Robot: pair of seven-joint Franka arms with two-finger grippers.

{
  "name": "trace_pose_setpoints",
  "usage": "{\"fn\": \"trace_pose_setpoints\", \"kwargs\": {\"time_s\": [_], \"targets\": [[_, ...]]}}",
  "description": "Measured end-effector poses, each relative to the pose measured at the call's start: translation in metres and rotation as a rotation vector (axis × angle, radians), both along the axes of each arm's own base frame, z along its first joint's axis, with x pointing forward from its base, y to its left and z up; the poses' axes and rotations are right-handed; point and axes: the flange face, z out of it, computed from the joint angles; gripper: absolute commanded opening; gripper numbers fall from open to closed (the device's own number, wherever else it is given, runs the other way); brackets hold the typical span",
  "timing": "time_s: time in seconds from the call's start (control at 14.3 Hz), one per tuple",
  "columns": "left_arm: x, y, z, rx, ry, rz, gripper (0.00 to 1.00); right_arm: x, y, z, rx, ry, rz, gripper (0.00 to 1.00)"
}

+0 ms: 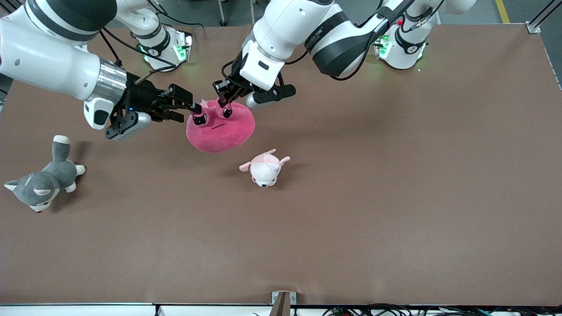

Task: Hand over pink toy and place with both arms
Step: 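Grasp the pink pig with the right gripper beside the left gripper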

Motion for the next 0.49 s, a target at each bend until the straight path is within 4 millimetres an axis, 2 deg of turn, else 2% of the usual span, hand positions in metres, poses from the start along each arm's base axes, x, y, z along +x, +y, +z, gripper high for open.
{"fn": "trace_pose_setpoints", "kwargs": {"time_s": [0.49], "targets": [[0.001,0.0,0.003,-0.01,-0.007,0.003,0.0,0.001,0.011,-0.013,-0.007,0.024,0.017,0.71]]}}
